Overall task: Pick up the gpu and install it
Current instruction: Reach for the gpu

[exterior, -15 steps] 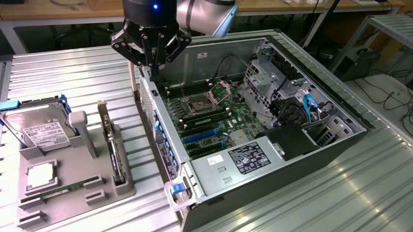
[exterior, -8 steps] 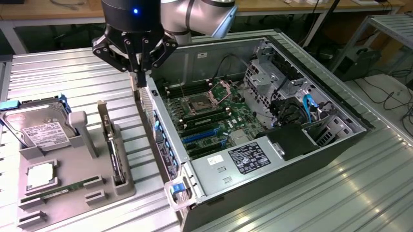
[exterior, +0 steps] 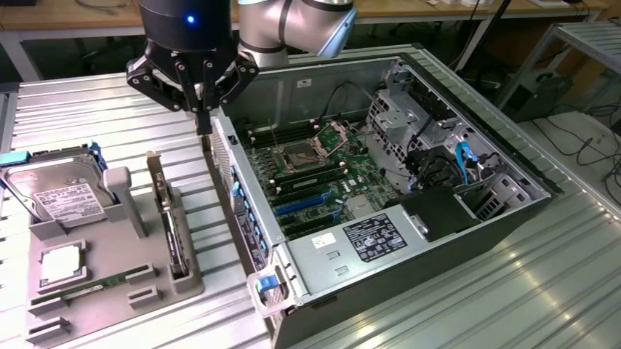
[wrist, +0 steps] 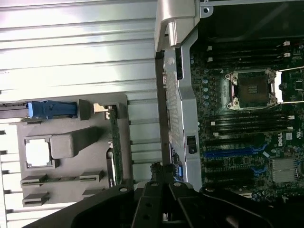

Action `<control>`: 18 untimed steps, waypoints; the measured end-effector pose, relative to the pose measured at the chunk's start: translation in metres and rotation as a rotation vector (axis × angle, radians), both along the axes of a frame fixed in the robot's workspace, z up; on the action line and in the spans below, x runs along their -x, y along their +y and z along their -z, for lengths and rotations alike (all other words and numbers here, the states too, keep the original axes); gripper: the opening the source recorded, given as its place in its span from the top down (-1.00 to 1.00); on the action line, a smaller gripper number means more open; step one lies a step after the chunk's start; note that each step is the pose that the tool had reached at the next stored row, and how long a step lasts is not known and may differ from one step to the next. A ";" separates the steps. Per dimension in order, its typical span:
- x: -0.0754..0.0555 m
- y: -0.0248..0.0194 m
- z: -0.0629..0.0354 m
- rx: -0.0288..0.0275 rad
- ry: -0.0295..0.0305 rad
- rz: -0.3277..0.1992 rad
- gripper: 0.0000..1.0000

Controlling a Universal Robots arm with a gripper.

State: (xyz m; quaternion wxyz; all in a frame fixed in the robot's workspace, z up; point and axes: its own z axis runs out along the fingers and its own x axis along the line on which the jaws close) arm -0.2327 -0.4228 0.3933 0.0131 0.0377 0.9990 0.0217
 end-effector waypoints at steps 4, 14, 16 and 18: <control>0.005 -0.0016 -0.0001 0.0001 0.0001 0.000 0.79; 0.018 -0.0052 0.0000 0.0000 0.0000 0.000 0.79; 0.021 -0.0061 0.0000 0.0000 0.0000 0.000 0.79; 0.023 -0.0069 0.0000 0.0001 0.0001 0.000 0.79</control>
